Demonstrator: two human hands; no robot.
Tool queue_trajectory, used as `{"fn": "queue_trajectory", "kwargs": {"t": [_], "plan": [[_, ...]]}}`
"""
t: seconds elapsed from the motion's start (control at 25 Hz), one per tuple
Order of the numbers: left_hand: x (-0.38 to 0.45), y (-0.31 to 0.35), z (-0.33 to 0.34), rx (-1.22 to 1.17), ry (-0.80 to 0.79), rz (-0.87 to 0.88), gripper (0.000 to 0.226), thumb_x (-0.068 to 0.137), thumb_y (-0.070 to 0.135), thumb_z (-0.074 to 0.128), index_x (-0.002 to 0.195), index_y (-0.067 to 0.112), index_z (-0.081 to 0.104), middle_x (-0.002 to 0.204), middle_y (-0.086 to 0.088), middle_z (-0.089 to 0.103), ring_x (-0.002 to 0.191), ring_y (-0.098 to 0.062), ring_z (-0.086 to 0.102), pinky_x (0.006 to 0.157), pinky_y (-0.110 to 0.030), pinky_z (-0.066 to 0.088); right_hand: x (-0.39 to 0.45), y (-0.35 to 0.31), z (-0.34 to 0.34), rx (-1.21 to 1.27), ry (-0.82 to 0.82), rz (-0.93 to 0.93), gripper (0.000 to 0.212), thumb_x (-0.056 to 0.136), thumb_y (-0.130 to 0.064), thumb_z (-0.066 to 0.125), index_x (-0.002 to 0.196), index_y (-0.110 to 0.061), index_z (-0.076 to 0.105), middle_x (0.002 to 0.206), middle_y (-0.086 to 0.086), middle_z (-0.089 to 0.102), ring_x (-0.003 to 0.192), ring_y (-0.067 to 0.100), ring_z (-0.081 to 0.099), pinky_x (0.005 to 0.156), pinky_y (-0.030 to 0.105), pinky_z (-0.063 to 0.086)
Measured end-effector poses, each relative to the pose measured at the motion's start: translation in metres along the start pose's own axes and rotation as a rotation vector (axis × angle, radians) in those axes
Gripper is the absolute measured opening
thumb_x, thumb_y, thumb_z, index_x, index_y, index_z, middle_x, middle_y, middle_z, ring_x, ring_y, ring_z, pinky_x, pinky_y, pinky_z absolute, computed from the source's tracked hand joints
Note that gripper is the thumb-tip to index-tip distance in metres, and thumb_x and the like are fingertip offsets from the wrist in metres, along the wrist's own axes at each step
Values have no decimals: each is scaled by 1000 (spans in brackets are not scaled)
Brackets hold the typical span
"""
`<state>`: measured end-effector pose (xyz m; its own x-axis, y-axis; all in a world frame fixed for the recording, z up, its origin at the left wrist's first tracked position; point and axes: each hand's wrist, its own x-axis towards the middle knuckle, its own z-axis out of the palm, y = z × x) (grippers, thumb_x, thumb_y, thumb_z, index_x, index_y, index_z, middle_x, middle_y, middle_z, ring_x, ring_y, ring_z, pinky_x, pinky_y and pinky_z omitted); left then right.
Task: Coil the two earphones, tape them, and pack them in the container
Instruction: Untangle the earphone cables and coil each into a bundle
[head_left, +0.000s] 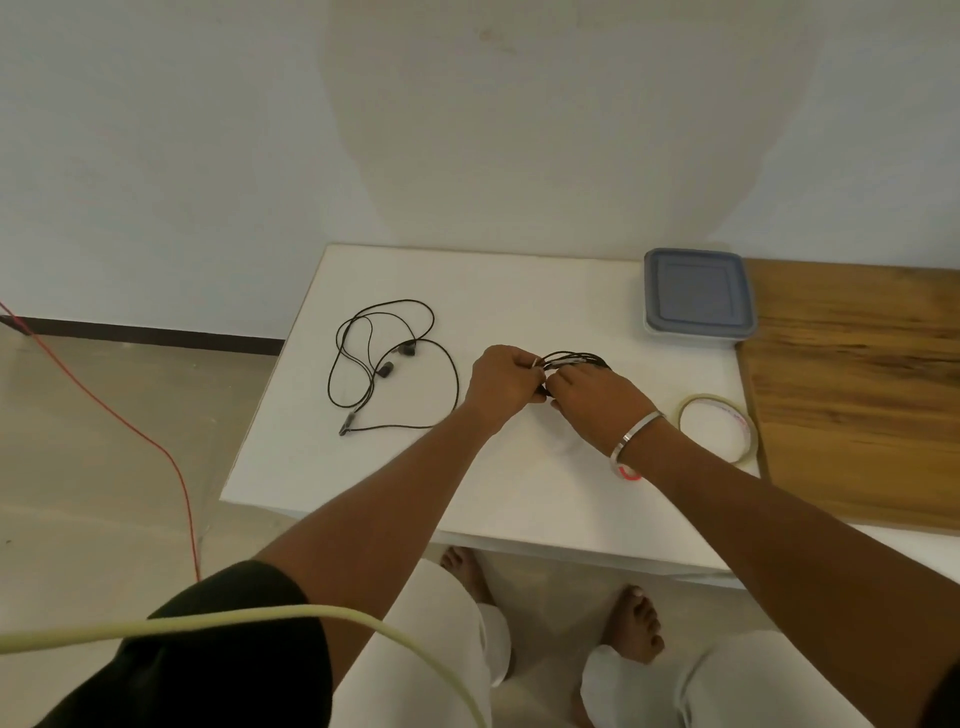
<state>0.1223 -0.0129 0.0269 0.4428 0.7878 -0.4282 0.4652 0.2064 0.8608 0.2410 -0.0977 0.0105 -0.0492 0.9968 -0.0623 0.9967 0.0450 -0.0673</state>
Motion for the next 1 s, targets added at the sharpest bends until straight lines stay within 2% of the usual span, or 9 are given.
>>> {"fn": "queue_trajectory", "kwargs": {"t": [0.08, 0.24, 0.36, 0.48, 0.56, 0.64, 0.76, 0.88, 1.0], "plan": [[8, 0, 4, 77, 48, 11, 23, 81, 0, 59, 71, 18, 69, 84, -15, 75, 75, -25, 73, 65, -21, 59, 10, 6, 6, 37, 12, -1, 24, 96, -14, 45, 117, -10, 55, 118, 7, 59, 111, 24, 54, 93, 32, 41], [26, -2, 7, 203, 132, 77, 16, 80, 4, 58, 72, 13, 69, 81, -17, 73, 71, -25, 65, 72, -34, 56, 30, 17, 7, 79, 13, -64, 26, 96, -13, 44, 117, -5, 57, 117, 12, 58, 109, 27, 53, 94, 33, 41], [34, 0, 7, 257, 168, 138, 14, 81, 3, 58, 74, 12, 66, 71, -10, 64, 67, -17, 53, 56, -14, 43, 33, 22, 10, 97, -8, -105, 31, 98, -16, 41, 122, -2, 54, 126, 14, 54, 117, 29, 50, 100, 37, 40], [38, -2, 8, 319, 177, 196, 13, 81, 1, 56, 75, 2, 68, 70, -8, 58, 65, -18, 48, 52, -17, 35, 30, 22, 10, 229, 58, -49, 32, 95, -5, 46, 125, -1, 54, 131, 17, 53, 122, 30, 49, 107, 32, 37], [37, -3, 9, 360, 181, 220, 15, 82, 0, 55, 82, -2, 69, 72, -9, 63, 63, -18, 51, 54, -19, 40, 28, 21, 9, 344, 225, 22, 26, 85, 7, 57, 109, 3, 63, 113, 23, 62, 103, 37, 60, 90, 35, 47], [35, -4, 11, 388, 194, 248, 16, 81, -2, 53, 83, -2, 68, 74, -14, 65, 63, -19, 51, 58, -32, 44, 29, 22, 8, 297, 335, 96, 18, 77, 8, 66, 93, 1, 69, 100, 20, 65, 90, 38, 61, 75, 37, 46], [35, -5, 11, 466, 201, 294, 16, 80, -5, 49, 77, -7, 64, 72, -23, 62, 63, -24, 45, 62, -45, 42, 35, 25, 13, 189, 266, 277, 15, 83, -10, 66, 97, -8, 68, 115, 9, 58, 107, 33, 49, 76, 35, 29], [38, -7, 8, 524, 201, 305, 16, 82, -6, 46, 73, -9, 59, 69, -25, 54, 64, -26, 40, 60, -45, 37, 42, 30, 17, 240, 160, 360, 23, 89, -23, 58, 110, -15, 63, 123, 1, 51, 114, 25, 41, 82, 33, 26], [39, -14, 7, 573, 204, 335, 18, 90, 1, 48, 95, -1, 65, 90, -15, 56, 85, -26, 49, 73, -36, 43, 45, 34, 18, 308, 99, 308, 28, 92, -22, 53, 119, -15, 57, 126, 2, 49, 117, 24, 41, 89, 36, 31]]}}
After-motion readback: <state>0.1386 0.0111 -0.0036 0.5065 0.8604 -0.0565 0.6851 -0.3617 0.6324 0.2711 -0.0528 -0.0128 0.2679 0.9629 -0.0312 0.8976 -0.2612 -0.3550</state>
